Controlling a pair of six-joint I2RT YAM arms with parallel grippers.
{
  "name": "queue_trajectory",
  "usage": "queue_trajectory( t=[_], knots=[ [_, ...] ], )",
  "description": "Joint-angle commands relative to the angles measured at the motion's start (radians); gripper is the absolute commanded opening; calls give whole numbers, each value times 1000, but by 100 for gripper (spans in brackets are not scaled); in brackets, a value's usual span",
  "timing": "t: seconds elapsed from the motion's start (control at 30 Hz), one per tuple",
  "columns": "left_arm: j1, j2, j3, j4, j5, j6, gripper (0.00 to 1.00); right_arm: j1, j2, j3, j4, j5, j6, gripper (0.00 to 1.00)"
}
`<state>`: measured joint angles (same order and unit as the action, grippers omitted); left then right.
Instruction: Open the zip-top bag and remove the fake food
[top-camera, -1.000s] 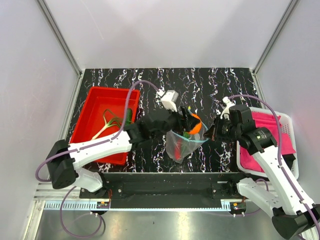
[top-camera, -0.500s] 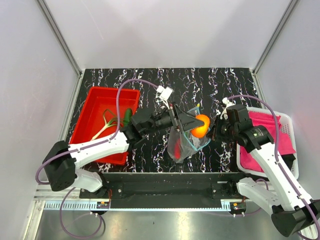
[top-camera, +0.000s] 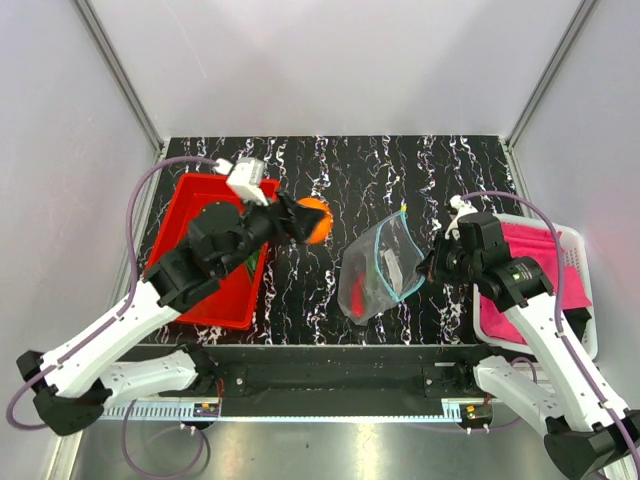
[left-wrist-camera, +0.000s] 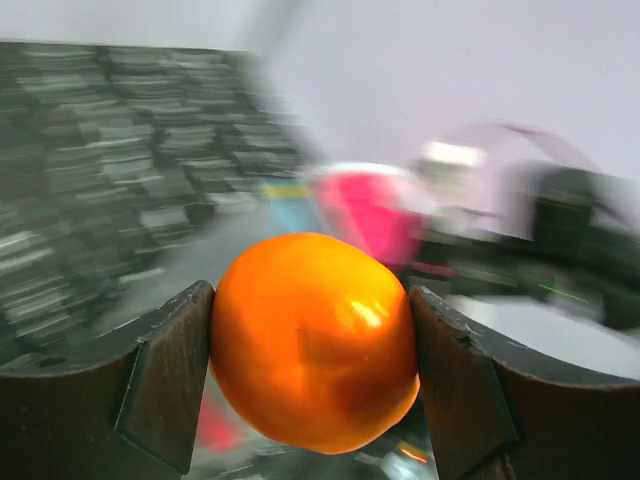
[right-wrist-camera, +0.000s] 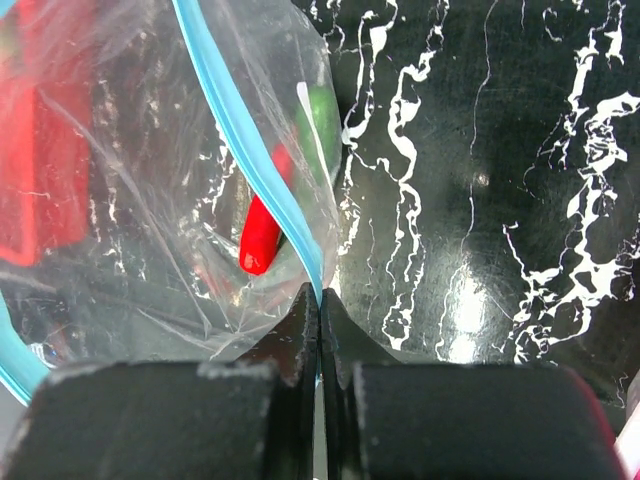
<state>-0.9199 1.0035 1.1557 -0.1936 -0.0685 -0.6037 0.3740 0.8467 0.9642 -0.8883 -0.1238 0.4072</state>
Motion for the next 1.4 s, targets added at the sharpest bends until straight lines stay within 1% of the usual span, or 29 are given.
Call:
queue_trajectory(
  t=[0.0,0.03,0.1,0.2,0.3,0.33,0.37,0.43,0.47,0.5,0.53,0.57,0.67,0.7,0.77,0.8,0.83,0.87,0.9,0.93,0.97,1.03,1.07,1.1,1.13,1.2,1.23,1.33,1.37],
  knots=[
    [177,-39,-120,-380,-416,64,0,-1,9,80,6,1,-13,0],
    [218,-48,-186,-397,-434,61,0,-1,14,102,2,-2,-13,0],
    [326,-43,-240,-417,-458,39,0,-1,17,128,-14,-5,-18,0],
    [427,-19,-350,-443,-494,-39,0,-1,29,177,-27,-5,-28,0],
    [460,-5,-427,-443,-513,-112,6,-1,41,215,-41,-8,-45,0],
    [460,-5,-441,-441,-527,-131,19,-1,54,226,-40,-19,-56,0],
    [460,-8,-471,-440,-533,-171,26,-1,61,226,-41,-28,-62,0],
    [463,-19,-497,-428,-531,-192,38,-1,75,213,-29,-63,-74,0],
    [463,-22,-516,-422,-525,-200,55,-1,78,202,-21,-74,-76,0],
    [463,-28,-522,-406,-513,-200,68,-3,80,188,-3,-83,-76,0],
    [463,-28,-527,-403,-501,-189,77,-1,83,164,5,-98,-77,0],
    [463,-29,-527,-399,-484,-177,89,-3,83,154,12,-108,-74,0],
    [463,-45,-513,-377,-381,-125,99,-1,83,119,46,-161,-62,0],
    [463,-57,-502,-354,-291,-105,99,-1,83,102,61,-186,-61,0],
    [461,-69,-482,-337,-191,-70,99,-1,87,90,78,-207,-56,0],
    [460,-84,-475,-301,-86,-62,99,-1,89,78,80,-227,-54,0],
    [460,-97,-470,-282,-39,-74,98,-1,89,71,86,-234,-51,0],
    [448,-112,-470,-217,10,-79,97,0,84,65,97,-241,-48,0],
    [432,-152,-475,-161,115,-85,88,-1,81,50,103,-255,-44,0],
    [408,-166,-487,-98,156,-115,84,-1,78,42,109,-263,-41,0],
    [332,-178,-488,30,182,-132,82,-1,72,38,120,-269,-38,0],
    [227,-178,-453,129,156,-152,75,-1,68,27,127,-295,-28,0],
    [107,-163,-432,191,127,-139,72,-1,68,27,140,-307,-24,0],
    [48,-148,-409,232,74,-119,67,-1,69,25,144,-341,-6,0],
    [-47,-88,-346,244,40,-85,63,-1,68,25,153,-359,2,0],
    [-117,-21,-288,258,4,-48,56,-3,69,22,183,-407,31,0],
    [-167,62,-262,257,-4,-39,49,0,74,22,189,-416,39,0],
    [-249,176,-177,241,-46,-7,40,2,83,25,215,-470,65,0],
    [-261,246,-139,229,-69,-7,38,0,87,24,225,-491,71,0]
  ],
)
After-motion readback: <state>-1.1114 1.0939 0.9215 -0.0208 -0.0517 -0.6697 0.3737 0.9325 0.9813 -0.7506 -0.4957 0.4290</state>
